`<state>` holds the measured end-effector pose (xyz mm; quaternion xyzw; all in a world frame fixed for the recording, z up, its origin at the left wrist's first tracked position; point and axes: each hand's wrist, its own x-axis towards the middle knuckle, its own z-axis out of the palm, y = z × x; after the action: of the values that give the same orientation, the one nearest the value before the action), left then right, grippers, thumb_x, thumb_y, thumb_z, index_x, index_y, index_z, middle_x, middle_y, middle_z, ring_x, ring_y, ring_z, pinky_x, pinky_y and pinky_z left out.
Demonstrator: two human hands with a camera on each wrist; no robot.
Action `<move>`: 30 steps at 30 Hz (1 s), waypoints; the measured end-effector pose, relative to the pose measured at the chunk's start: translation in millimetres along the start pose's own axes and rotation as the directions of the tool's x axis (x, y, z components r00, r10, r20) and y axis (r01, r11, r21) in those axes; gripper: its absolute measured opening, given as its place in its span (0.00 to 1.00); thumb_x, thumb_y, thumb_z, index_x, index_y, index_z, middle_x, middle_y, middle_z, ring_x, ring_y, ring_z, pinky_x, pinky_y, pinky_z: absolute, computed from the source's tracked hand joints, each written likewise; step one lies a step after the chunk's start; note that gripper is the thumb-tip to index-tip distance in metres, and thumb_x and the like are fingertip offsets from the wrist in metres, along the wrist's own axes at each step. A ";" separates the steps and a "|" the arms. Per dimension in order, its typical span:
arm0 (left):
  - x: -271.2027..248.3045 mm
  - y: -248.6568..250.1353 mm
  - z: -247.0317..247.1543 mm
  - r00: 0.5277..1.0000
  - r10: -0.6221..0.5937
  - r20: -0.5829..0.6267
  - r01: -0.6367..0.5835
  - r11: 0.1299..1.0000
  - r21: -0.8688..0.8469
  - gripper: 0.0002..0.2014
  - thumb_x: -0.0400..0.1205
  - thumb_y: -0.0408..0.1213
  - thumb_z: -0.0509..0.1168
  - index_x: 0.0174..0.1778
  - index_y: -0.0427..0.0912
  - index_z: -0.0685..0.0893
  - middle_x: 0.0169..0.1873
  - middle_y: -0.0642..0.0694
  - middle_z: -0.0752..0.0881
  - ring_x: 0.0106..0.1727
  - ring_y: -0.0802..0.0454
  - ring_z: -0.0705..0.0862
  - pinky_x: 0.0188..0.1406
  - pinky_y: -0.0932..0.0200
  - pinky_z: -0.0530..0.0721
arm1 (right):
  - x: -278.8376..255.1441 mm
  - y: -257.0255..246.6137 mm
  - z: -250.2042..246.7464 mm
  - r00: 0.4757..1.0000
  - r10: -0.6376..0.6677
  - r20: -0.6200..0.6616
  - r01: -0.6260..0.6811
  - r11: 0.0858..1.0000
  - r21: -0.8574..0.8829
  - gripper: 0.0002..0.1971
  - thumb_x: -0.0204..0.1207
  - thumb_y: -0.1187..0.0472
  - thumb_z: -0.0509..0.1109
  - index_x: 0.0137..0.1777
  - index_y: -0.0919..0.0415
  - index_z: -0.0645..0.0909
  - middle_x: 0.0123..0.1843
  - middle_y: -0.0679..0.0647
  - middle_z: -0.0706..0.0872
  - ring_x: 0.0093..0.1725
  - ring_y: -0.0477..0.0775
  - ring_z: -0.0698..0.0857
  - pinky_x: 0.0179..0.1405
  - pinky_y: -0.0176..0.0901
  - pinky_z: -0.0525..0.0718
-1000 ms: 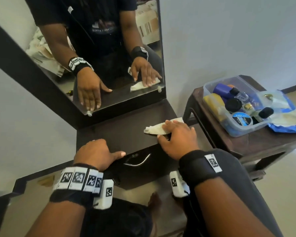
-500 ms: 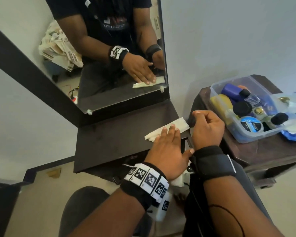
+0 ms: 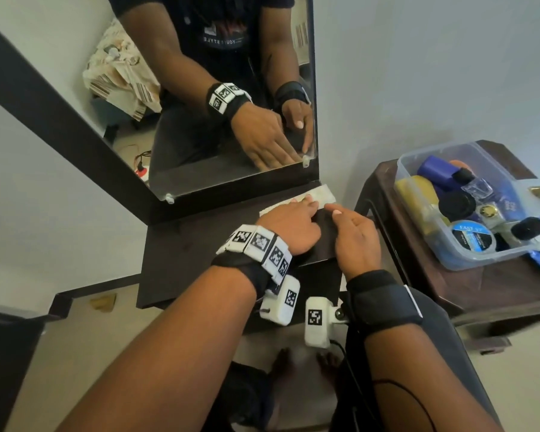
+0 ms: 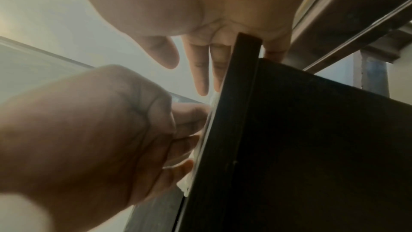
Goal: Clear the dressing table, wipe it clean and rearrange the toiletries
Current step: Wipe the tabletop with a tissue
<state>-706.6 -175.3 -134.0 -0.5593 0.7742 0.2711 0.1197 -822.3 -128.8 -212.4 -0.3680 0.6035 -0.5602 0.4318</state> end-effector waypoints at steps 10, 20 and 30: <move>-62.9 -10.8 4.9 0.996 -0.016 -0.088 0.020 0.998 0.051 0.31 0.72 0.49 0.52 0.70 0.55 0.84 0.65 0.52 0.88 0.64 0.47 0.86 0.63 0.43 0.87 | -2.4 -2.0 3.6 0.986 -0.068 0.154 0.129 0.892 -0.433 0.24 0.80 0.56 0.74 0.77 0.52 0.81 0.81 0.50 0.76 0.78 0.50 0.77 0.79 0.45 0.72; -12.4 11.5 -25.2 0.993 -0.111 0.026 0.094 0.925 0.369 0.13 0.90 0.44 0.56 0.59 0.42 0.82 0.60 0.42 0.84 0.58 0.42 0.83 0.56 0.47 0.80 | -0.6 -0.5 2.2 0.989 -0.084 0.124 0.130 0.890 -0.436 0.20 0.82 0.57 0.73 0.74 0.53 0.83 0.75 0.49 0.81 0.70 0.45 0.78 0.76 0.46 0.75; -25.0 -2.7 5.2 0.993 -0.050 -0.109 0.067 0.985 0.160 0.37 0.85 0.45 0.60 0.92 0.47 0.57 0.87 0.46 0.67 0.82 0.40 0.75 0.75 0.39 0.78 | 3.8 3.7 0.8 0.989 -0.092 0.112 0.127 0.923 -0.364 0.15 0.86 0.56 0.68 0.71 0.51 0.84 0.66 0.42 0.82 0.67 0.42 0.78 0.74 0.47 0.76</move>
<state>-696.0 -153.0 -126.8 -0.5835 0.7822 0.1737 0.1322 -822.8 -132.3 -216.5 -0.5015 0.6562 -0.4420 0.3500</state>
